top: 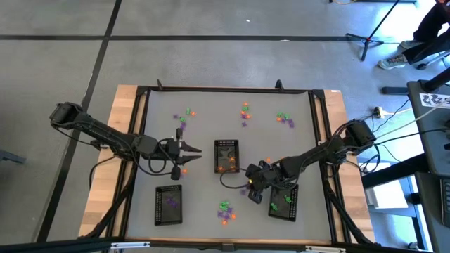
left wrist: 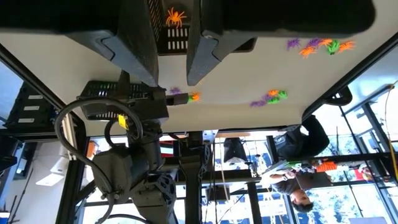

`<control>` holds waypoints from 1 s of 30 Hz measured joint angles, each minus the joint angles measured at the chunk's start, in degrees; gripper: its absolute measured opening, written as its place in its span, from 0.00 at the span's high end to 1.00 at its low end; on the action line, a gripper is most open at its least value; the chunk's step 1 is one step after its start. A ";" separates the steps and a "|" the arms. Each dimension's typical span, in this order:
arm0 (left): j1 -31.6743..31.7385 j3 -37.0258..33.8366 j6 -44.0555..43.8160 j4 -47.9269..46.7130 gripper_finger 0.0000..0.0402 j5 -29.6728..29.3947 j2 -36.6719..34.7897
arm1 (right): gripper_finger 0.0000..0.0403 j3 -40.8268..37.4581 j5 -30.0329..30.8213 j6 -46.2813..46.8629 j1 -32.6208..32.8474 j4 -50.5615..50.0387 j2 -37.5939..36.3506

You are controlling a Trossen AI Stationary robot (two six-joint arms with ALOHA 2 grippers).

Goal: Sort Halloween decoration
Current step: Put the violet spider toy into the bottom left black bin

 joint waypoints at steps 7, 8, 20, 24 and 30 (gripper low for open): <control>0.04 0.00 0.04 0.02 0.81 -0.54 0.00 | 0.71 0.13 -1.13 -0.51 0.02 0.45 2.00; 0.02 0.00 0.04 0.08 0.81 -0.61 0.00 | 0.71 0.15 -1.22 -0.74 0.07 0.53 2.46; 0.33 0.00 0.04 0.28 0.81 -1.18 0.00 | 0.85 0.80 0.35 -3.20 0.00 -2.25 3.15; 0.33 0.00 0.04 0.28 0.81 -1.18 0.00 | 0.97 3.10 0.35 -5.62 0.00 -6.15 3.32; 0.33 0.00 0.04 0.27 0.81 -1.16 0.00 | 0.96 9.88 1.54 -7.82 0.00 -16.24 3.45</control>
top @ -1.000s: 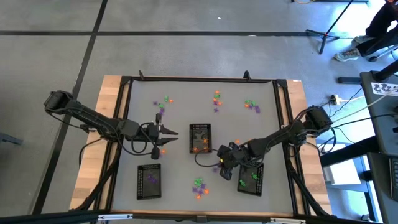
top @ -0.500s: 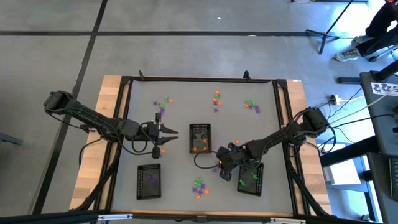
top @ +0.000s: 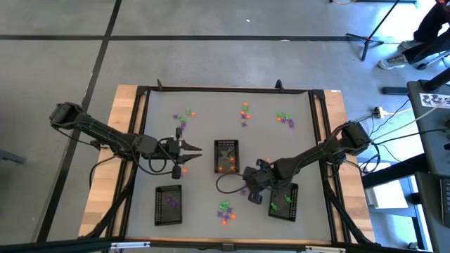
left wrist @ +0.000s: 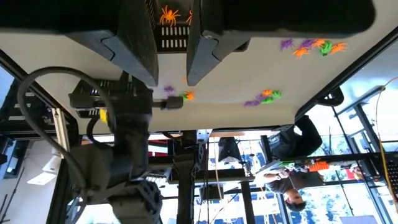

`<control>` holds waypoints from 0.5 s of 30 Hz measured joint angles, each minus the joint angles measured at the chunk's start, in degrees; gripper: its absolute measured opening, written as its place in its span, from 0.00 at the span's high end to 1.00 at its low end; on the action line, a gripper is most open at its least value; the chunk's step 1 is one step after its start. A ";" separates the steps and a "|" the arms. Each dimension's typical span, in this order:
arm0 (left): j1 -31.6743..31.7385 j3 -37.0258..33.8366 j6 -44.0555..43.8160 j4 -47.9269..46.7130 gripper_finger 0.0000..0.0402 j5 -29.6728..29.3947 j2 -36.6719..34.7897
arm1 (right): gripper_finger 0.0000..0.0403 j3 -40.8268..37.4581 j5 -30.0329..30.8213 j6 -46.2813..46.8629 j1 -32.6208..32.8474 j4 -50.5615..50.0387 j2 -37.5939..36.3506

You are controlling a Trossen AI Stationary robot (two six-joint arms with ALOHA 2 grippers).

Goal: Sort Halloween decoration
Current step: Put the violet spider toy into the bottom left black bin

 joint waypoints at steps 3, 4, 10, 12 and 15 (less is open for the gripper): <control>0.00 0.00 -0.04 -0.01 0.81 0.00 0.00 | 0.99 3.54 1.76 -1.17 0.09 -4.84 -0.01; 0.00 0.00 -0.04 0.00 0.81 0.00 0.00 | 0.99 4.62 2.29 -1.55 0.09 -5.63 -0.02; -0.04 0.00 -1.47 0.00 0.81 0.02 0.00 | 0.99 9.35 6.09 -4.66 0.09 -7.69 -0.10; -0.03 0.00 -2.52 -0.01 0.81 0.02 0.00 | 1.00 10.62 8.53 -5.83 0.09 -7.54 -0.11; -0.04 0.00 -5.23 -0.03 0.81 0.04 0.00 | 1.00 12.40 14.34 -7.89 0.09 -6.20 -0.11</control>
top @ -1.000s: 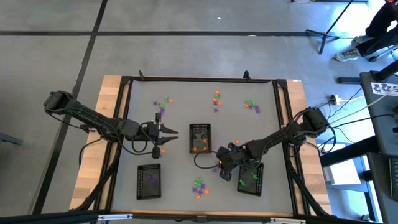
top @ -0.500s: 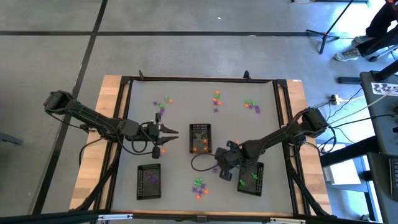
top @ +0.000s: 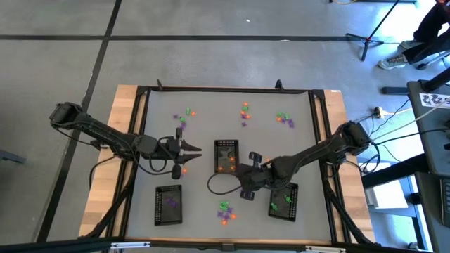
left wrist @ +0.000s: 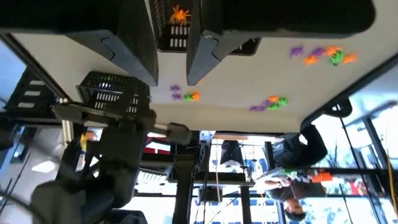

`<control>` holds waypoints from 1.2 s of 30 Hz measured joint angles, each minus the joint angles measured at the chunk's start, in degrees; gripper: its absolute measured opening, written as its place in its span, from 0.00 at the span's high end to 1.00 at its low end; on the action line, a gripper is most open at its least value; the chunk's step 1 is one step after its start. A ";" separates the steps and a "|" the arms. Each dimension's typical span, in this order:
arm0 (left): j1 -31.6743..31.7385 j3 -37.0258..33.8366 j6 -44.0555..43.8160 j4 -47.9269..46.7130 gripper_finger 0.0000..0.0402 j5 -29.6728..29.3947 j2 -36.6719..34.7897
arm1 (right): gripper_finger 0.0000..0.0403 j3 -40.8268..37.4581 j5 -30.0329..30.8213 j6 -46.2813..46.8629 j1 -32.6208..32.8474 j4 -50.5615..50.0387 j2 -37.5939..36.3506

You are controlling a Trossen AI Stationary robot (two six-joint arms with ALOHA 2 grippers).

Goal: Sort Halloween decoration
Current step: Put the violet spider toy into the bottom left black bin

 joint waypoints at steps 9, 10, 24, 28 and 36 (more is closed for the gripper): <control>0.00 0.00 -11.08 -1.77 0.81 -0.26 1.16 | 1.00 1.06 14.11 -7.51 -0.40 13.55 -0.02; 0.00 0.00 -11.74 -1.71 0.81 -0.33 1.74 | 1.00 1.06 14.17 -8.31 -0.52 15.17 -0.02; -0.02 0.00 -16.37 10.77 0.81 -3.62 13.15 | 1.00 1.11 11.41 -15.56 -5.75 26.56 2.18; -0.18 0.00 -18.23 10.82 0.80 -4.08 15.01 | 1.00 1.11 10.26 -16.68 -6.29 28.08 3.35; -0.54 0.00 -19.25 10.67 0.66 -5.59 15.50 | 1.00 1.11 9.94 -17.95 -6.47 29.36 3.61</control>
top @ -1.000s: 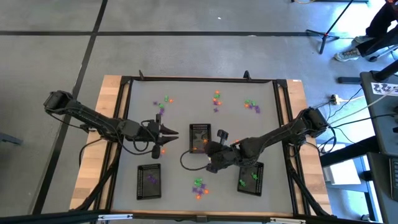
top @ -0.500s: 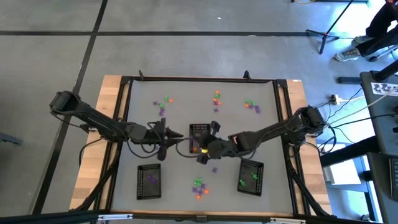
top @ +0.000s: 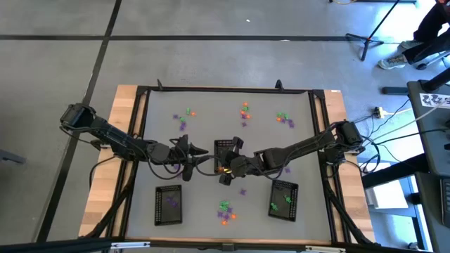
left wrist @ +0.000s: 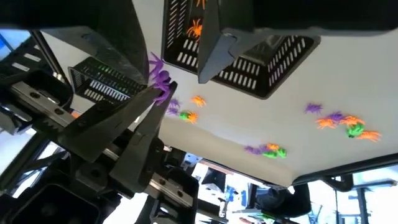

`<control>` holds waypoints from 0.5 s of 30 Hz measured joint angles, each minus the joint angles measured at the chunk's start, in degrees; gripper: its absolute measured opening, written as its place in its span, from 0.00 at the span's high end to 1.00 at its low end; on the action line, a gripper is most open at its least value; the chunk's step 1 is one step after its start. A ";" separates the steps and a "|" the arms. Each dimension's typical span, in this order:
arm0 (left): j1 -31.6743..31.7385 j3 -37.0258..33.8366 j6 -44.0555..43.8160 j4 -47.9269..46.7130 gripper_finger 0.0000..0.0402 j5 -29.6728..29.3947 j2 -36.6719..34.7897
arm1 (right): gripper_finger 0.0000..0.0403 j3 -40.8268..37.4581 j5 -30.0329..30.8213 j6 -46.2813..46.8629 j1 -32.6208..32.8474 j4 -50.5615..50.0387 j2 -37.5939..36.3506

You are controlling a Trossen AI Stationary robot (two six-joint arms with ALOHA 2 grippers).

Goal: Sort Halloween decoration
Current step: Put the violet spider toy into the bottom left black bin

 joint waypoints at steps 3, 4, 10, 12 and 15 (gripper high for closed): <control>-0.28 0.00 0.01 -0.34 0.61 -0.57 0.00 | 1.00 0.00 -0.46 -0.38 -0.02 0.52 0.00; -0.29 0.00 0.02 -0.52 0.60 -0.58 0.00 | 1.00 0.00 -0.48 -0.40 -0.02 0.45 0.00; -1.45 0.64 2.20 -0.58 0.56 3.11 -0.57 | 1.00 0.00 -0.49 -0.40 0.00 -0.09 0.00; -2.23 1.57 4.11 -0.44 0.56 4.00 -0.96 | 1.00 0.00 -0.48 -0.40 -0.02 -0.11 0.00; -2.89 2.43 4.94 -1.26 0.56 3.59 -0.98 | 1.00 0.00 -0.48 -0.40 -0.02 -0.07 0.00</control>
